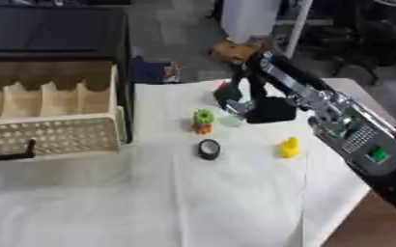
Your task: Pick up objects from table and place into drawer.
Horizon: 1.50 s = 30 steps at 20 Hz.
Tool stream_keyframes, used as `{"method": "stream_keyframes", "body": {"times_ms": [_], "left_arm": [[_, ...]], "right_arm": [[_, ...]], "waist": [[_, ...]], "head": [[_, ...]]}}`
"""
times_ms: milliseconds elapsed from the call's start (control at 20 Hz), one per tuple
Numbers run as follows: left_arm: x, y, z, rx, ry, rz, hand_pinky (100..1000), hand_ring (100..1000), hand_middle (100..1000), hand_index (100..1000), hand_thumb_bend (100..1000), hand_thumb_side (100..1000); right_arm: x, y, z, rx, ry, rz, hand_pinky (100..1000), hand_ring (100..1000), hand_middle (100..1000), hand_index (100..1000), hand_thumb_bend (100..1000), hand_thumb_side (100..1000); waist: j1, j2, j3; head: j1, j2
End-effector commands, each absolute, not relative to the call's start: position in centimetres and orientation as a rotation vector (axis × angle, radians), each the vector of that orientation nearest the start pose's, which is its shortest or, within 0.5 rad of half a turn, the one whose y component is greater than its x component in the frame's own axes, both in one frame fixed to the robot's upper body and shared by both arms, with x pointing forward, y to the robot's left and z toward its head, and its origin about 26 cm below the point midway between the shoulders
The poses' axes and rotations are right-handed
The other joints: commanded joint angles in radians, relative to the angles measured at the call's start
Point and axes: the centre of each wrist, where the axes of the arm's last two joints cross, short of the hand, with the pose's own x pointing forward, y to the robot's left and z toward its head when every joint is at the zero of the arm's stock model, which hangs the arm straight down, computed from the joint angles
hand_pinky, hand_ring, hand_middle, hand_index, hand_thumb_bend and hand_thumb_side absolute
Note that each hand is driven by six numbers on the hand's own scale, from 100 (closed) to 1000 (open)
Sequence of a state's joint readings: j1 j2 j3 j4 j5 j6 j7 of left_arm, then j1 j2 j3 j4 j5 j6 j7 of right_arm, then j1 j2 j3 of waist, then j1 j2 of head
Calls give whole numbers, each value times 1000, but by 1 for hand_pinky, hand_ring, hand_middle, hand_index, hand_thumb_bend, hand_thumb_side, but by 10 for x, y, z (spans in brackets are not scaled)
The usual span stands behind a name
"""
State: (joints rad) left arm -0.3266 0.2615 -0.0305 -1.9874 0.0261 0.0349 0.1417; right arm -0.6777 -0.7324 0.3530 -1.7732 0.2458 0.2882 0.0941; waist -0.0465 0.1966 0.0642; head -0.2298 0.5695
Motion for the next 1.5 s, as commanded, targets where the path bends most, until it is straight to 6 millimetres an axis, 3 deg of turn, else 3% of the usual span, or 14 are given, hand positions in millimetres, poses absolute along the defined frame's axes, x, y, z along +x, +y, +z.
{"method": "stream_keyframes", "body": {"times_ms": [50,300,350,950,1500], "left_arm": [[303,240,206,121,-2300,-182,301,382,520,738,100,1000],[303,240,207,116,-2301,-183,301,382,520,738,100,1000],[303,240,207,116,-2301,-183,301,383,520,738,100,1000],[303,238,206,102,-2295,-188,302,383,520,738,100,1000],[303,237,207,90,-2296,-186,302,383,520,738,100,1000]], "right_arm": [[349,-240,279,-724,-1934,1061,466,381,167,526,283,503],[353,-233,291,-711,-1992,1014,459,374,162,517,267,535],[354,-232,294,-708,-2005,998,459,373,161,516,289,503],[374,-209,326,-629,-2102,881,450,367,158,514,296,481],[390,-181,342,-554,-2152,828,448,367,158,522,287,464]], "waist": [[-1,-15,4],[-3,-16,9],[-3,-17,9],[-4,-24,24],[-3,-25,37]], "head": [[5,-15],[9,-23],[8,-23],[-1,-18],[-8,-15]]}}
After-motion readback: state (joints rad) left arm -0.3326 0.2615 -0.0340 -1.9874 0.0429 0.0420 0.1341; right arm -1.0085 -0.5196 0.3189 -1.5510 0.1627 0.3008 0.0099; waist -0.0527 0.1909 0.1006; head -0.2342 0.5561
